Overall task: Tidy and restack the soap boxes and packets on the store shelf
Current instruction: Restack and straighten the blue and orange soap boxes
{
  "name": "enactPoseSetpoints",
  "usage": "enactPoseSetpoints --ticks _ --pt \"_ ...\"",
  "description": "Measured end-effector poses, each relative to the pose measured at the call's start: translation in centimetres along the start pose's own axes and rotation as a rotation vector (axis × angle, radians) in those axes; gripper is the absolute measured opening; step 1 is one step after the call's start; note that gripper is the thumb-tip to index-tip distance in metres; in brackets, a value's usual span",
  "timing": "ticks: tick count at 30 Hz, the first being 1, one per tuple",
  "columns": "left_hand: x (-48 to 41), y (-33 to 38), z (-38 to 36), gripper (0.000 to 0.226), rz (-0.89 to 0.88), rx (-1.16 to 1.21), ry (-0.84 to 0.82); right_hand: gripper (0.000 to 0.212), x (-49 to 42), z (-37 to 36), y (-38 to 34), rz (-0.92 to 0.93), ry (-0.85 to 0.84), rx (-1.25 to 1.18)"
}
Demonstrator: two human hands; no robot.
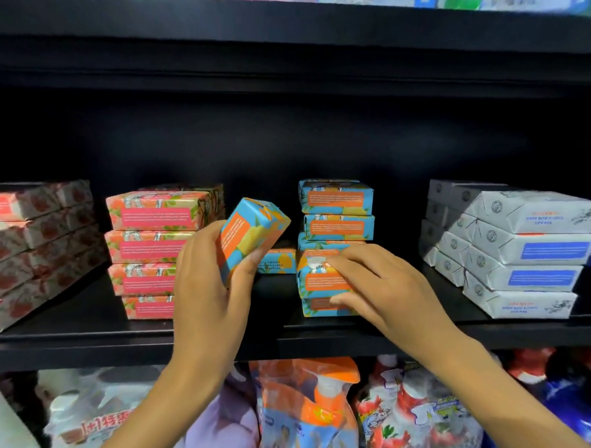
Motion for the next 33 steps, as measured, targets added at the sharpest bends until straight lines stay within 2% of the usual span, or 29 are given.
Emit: enactPoseSetpoints --ticks 4,11,13,18,20,23,25,29,33 --pt "-0.1 0.0 0.4 0.027 -0.024 -0.012 -0.002 0.035 0.0 -0.6 0.2 -0.072 -0.016 -0.01" --pt "-0.7 1.2 0.0 0.032 -0.126 -0.063 -0.052 0.04 -0.2 -0.5 -0.2 -0.198 -0.042 -0.093" --pt "-1.0 1.9 -0.6 0.034 -0.195 -0.074 -0.084 0.041 0.3 0.0 0.0 -0.225 -0.002 -0.112" --pt "-1.8 3.9 -3.4 0.039 -0.341 -0.139 -0.231 0.049 3.1 2.6 1.7 -0.43 0.119 -0.136" --pt "-1.5 4.7 -4.7 0.04 -0.411 -0.168 -0.285 0.052 4.4 2.8 2.3 -0.486 0.038 -0.109" --pt "-0.8 5.4 -6.2 0.041 -0.529 -0.188 -0.338 0.063 5.9 2.1 2.8 -0.555 -0.193 -0.082" --pt "-0.4 5.4 -6.8 0.044 -0.586 -0.204 -0.374 0.071 6.7 1.5 2.9 -0.567 -0.289 -0.081" --pt "-0.3 4.9 -6.9 0.046 -0.569 -0.163 -0.369 0.082 7.5 0.8 3.1 -0.569 -0.318 -0.068" --pt "-0.4 4.9 -7.2 0.037 -0.527 -0.162 -0.34 0.083 7.6 0.8 3.0 -0.574 -0.295 -0.071"
Point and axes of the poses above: each hand's wrist, its own x-axis away from the middle knuckle, its own z-axis out of the back of the hand, y = z × x, the point moved 3 cm from there along -x, towards the middle knuckle, and after that the axes turned 12 degrees about y, right-handed, at the moved point
